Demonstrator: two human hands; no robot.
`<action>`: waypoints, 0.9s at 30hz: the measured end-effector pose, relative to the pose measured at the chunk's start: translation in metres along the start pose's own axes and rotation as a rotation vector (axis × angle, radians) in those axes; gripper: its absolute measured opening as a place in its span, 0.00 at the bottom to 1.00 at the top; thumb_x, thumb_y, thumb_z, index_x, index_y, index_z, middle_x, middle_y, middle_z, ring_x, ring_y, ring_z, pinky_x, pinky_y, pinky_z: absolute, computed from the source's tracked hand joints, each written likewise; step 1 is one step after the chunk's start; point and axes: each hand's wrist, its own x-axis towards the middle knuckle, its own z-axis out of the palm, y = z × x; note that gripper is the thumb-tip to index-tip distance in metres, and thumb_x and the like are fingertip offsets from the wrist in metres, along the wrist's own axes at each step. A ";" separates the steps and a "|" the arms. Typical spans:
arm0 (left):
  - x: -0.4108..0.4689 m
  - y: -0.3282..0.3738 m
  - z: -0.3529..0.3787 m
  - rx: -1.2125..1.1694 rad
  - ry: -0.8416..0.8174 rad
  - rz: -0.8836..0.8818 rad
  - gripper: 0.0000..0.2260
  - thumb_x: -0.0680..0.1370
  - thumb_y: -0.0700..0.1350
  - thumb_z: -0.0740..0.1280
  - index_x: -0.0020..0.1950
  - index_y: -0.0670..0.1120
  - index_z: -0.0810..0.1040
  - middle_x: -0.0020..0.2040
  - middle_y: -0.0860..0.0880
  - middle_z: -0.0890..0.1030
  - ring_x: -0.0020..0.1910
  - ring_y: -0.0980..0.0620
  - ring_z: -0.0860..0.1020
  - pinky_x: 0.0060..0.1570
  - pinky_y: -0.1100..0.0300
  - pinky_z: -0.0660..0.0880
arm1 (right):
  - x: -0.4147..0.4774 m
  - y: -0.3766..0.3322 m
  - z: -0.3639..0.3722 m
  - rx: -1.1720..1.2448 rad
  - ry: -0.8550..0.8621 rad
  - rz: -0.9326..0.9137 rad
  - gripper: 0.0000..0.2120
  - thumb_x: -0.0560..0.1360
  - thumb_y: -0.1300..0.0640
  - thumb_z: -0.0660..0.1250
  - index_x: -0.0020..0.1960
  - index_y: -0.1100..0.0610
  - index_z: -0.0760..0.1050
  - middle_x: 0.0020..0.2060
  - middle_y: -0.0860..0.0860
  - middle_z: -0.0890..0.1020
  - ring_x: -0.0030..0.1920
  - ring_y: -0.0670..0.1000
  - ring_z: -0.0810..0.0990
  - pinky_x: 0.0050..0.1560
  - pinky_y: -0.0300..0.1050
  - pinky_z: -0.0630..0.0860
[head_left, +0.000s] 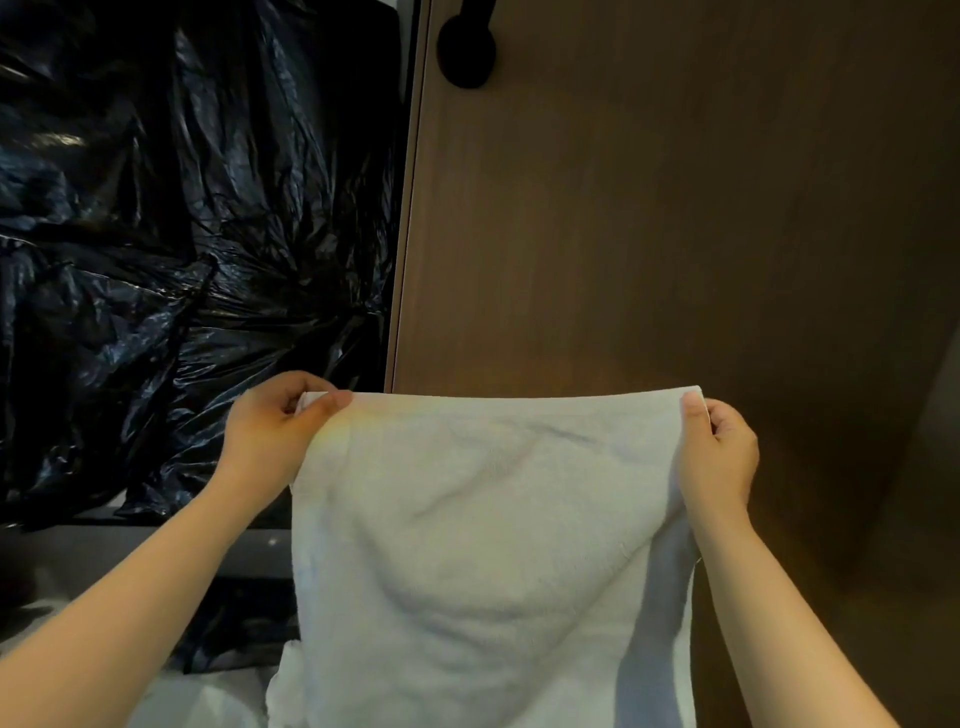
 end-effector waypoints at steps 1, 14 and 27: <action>0.000 -0.002 0.002 -0.004 -0.016 -0.012 0.02 0.75 0.51 0.70 0.42 0.56 0.80 0.38 0.56 0.81 0.39 0.57 0.78 0.34 0.63 0.69 | -0.002 0.004 0.000 -0.009 0.002 0.019 0.18 0.82 0.48 0.58 0.42 0.60 0.74 0.35 0.53 0.76 0.36 0.48 0.73 0.39 0.43 0.71; -0.016 -0.026 0.030 0.074 -0.118 -0.115 0.07 0.77 0.46 0.68 0.43 0.59 0.77 0.40 0.61 0.78 0.40 0.63 0.75 0.34 0.68 0.66 | -0.035 0.059 0.005 -0.089 0.033 0.283 0.12 0.82 0.49 0.58 0.50 0.56 0.74 0.40 0.48 0.75 0.40 0.46 0.73 0.41 0.37 0.68; -0.091 0.011 0.068 0.032 -0.398 0.088 0.06 0.75 0.45 0.71 0.47 0.55 0.78 0.38 0.54 0.79 0.38 0.59 0.76 0.36 0.70 0.71 | -0.107 0.039 0.017 -0.063 -0.376 0.141 0.12 0.80 0.54 0.64 0.63 0.50 0.77 0.57 0.42 0.79 0.59 0.42 0.76 0.58 0.37 0.72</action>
